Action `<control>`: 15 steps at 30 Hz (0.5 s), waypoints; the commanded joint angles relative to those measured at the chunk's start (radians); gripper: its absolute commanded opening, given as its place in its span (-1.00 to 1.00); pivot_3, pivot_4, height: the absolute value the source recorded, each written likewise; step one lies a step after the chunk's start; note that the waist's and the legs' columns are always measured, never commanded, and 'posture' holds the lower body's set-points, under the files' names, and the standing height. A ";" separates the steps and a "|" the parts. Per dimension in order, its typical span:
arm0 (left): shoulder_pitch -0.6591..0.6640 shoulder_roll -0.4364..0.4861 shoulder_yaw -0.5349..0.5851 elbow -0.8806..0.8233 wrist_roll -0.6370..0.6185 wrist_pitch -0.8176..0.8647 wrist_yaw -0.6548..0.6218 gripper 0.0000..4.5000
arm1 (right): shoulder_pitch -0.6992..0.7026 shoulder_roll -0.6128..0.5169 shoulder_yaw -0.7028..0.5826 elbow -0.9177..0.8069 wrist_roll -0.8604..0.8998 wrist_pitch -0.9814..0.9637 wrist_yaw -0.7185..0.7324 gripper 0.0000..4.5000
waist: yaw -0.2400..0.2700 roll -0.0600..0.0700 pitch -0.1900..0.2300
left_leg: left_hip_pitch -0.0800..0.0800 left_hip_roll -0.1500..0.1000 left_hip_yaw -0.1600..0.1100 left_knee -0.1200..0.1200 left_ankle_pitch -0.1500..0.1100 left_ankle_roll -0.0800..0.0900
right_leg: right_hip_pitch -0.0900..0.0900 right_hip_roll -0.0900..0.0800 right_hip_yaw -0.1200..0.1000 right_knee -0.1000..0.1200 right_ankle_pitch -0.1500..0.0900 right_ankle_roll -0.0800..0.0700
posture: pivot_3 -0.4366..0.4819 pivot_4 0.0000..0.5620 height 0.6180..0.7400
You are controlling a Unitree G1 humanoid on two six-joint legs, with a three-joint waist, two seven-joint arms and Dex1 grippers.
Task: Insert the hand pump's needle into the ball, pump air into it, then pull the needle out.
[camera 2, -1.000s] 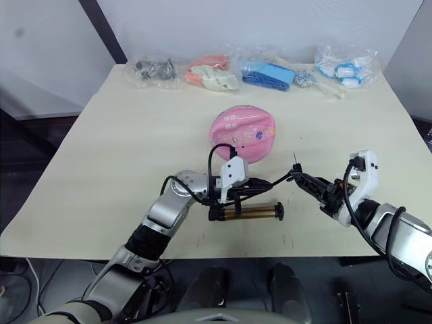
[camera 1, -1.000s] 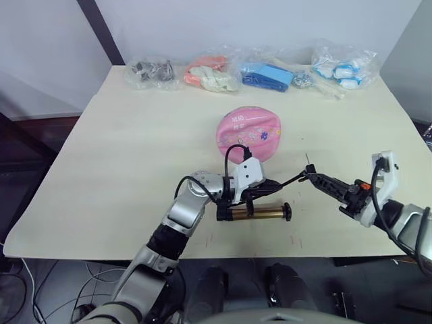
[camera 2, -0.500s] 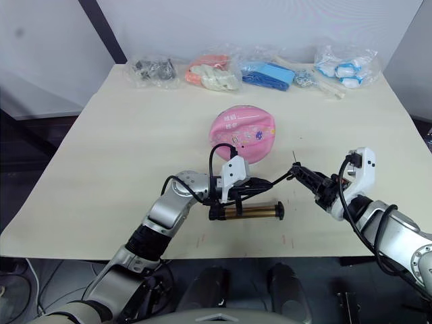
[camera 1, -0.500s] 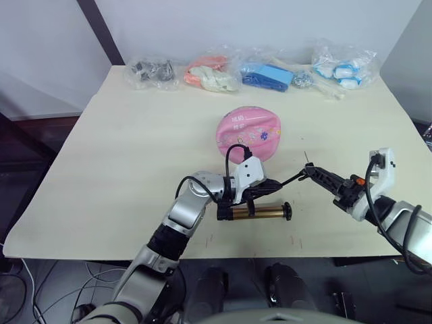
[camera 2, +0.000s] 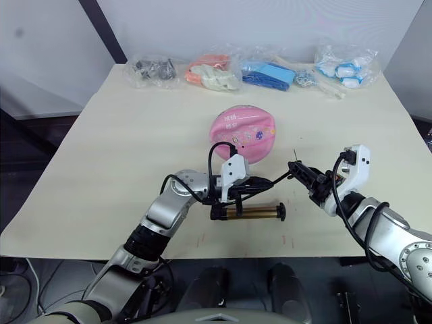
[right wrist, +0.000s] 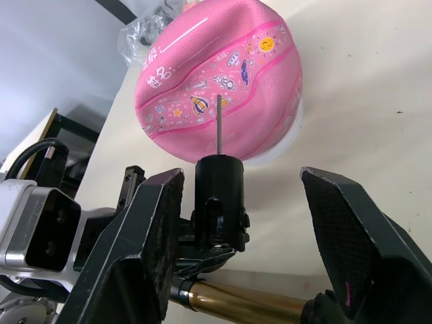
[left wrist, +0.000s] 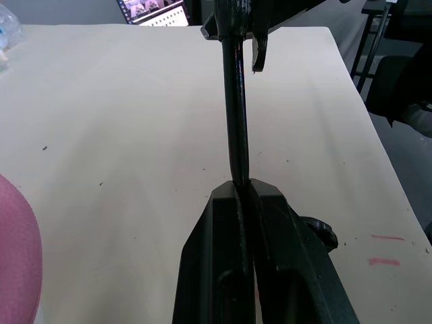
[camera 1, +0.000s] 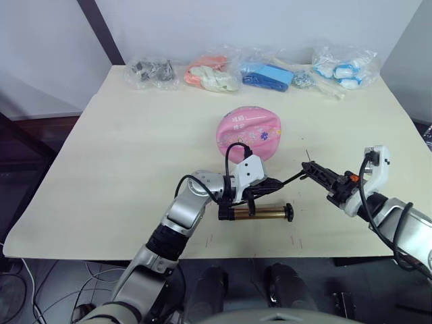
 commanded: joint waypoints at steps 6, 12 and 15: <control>-0.009 0.000 0.002 -0.051 -0.025 0.009 0.000 -1.00 | -0.003 0.003 -0.012 -0.037 0.007 -0.008 0.009 0.30 | 0.000 0.000 0.000 | 0.000 0.000 0.000 0.000 0.000 0.000 | 0.000 0.000 0.000 0.000 0.000 0.000 | -0.05 -0.47 1.00; -0.007 0.003 0.001 -0.057 -0.030 0.015 0.003 -1.00 | 0.004 -0.003 -0.019 -0.043 0.010 -0.007 0.009 0.30 | 0.000 0.000 0.000 | 0.000 0.000 0.000 0.000 0.000 0.000 | 0.000 0.000 0.000 0.000 0.000 0.000 | -0.05 -0.47 1.00; -0.005 0.003 0.000 -0.059 -0.032 0.017 0.003 -1.00 | 0.004 -0.003 -0.019 -0.044 0.010 -0.007 0.009 0.30 | 0.000 0.000 0.000 | 0.000 0.000 0.000 0.000 0.000 0.000 | 0.000 0.000 0.000 0.000 0.000 0.000 | -0.05 -0.47 1.00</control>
